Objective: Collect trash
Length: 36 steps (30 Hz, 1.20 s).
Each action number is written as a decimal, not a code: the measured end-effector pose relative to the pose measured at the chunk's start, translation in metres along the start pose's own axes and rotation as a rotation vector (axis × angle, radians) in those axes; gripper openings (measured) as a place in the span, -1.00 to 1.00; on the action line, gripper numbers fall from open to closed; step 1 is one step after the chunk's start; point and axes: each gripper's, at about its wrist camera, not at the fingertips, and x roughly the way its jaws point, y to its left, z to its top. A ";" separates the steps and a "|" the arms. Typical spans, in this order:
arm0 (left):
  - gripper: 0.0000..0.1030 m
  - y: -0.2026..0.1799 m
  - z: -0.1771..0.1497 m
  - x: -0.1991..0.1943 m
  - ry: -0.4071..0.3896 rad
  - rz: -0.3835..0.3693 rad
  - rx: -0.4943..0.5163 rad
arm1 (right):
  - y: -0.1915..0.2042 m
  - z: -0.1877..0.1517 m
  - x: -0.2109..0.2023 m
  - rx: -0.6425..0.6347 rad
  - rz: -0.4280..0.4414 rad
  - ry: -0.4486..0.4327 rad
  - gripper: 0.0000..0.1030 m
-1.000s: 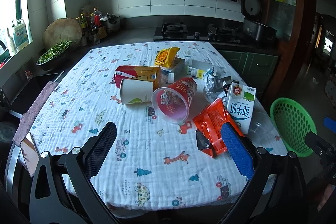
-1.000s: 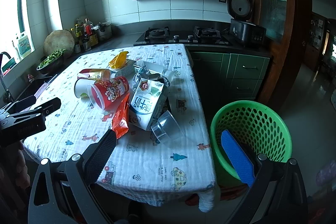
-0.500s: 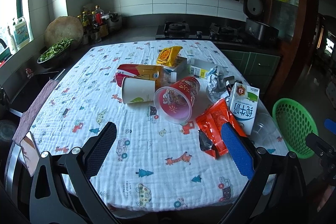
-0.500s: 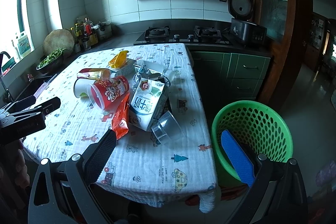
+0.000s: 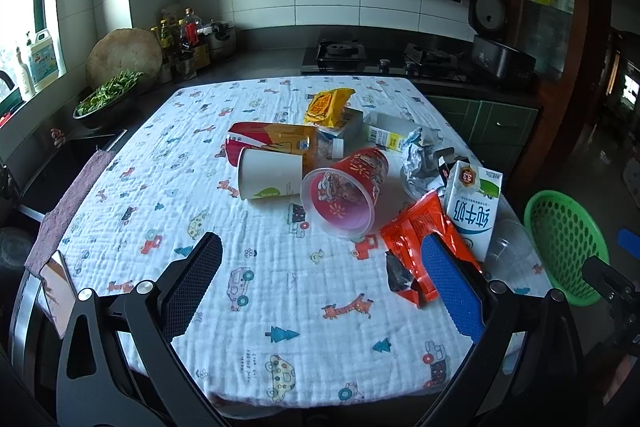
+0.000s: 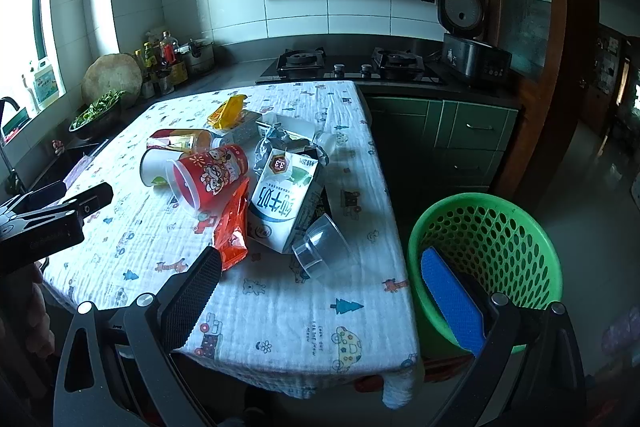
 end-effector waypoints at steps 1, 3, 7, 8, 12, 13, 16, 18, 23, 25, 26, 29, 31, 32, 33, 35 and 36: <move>0.90 0.000 0.000 0.000 0.000 0.000 0.001 | 0.000 0.001 0.001 0.000 0.000 0.002 0.88; 0.90 0.000 0.001 0.001 0.000 0.000 0.003 | 0.000 0.001 0.004 -0.002 0.000 0.005 0.88; 0.90 0.002 0.003 0.003 0.001 0.003 0.004 | -0.002 0.003 0.007 0.005 0.002 0.008 0.88; 0.90 0.003 0.003 0.004 0.001 0.005 0.005 | -0.003 0.003 0.009 0.007 0.005 0.011 0.88; 0.90 0.006 0.006 0.006 0.003 0.006 0.006 | -0.004 0.007 0.017 0.008 0.011 0.018 0.88; 0.90 0.006 0.007 0.007 0.004 0.005 0.005 | -0.005 0.008 0.021 0.014 0.017 0.024 0.87; 0.90 0.009 0.007 0.010 0.008 0.007 0.007 | -0.008 0.010 0.028 0.032 0.027 0.040 0.87; 0.90 0.010 0.008 0.012 0.013 0.007 0.004 | -0.008 0.008 0.035 0.035 0.028 0.056 0.87; 0.90 0.016 0.009 0.019 0.029 0.007 -0.006 | -0.008 0.005 0.053 0.009 0.023 0.086 0.86; 0.90 0.018 0.010 0.021 0.035 0.002 -0.011 | -0.010 0.004 0.062 -0.009 0.018 0.102 0.85; 0.90 0.019 0.010 0.022 0.039 0.001 -0.011 | -0.011 0.002 0.067 -0.022 0.015 0.110 0.85; 0.90 0.019 0.010 0.026 0.046 -0.002 -0.004 | -0.013 0.000 0.079 -0.037 0.012 0.132 0.82; 0.90 0.019 0.010 0.028 0.051 -0.002 -0.002 | -0.015 -0.002 0.089 -0.048 0.011 0.154 0.79; 0.90 0.019 0.010 0.030 0.055 -0.005 -0.002 | -0.015 -0.003 0.093 -0.054 0.011 0.160 0.72; 0.90 0.018 0.010 0.031 0.059 -0.007 -0.003 | -0.015 -0.004 0.096 -0.062 0.011 0.167 0.68; 0.90 0.017 0.011 0.034 0.068 -0.012 -0.002 | -0.014 -0.006 0.104 -0.084 0.006 0.179 0.67; 0.90 0.017 0.011 0.035 0.070 -0.014 -0.001 | -0.013 -0.008 0.109 -0.096 0.002 0.186 0.67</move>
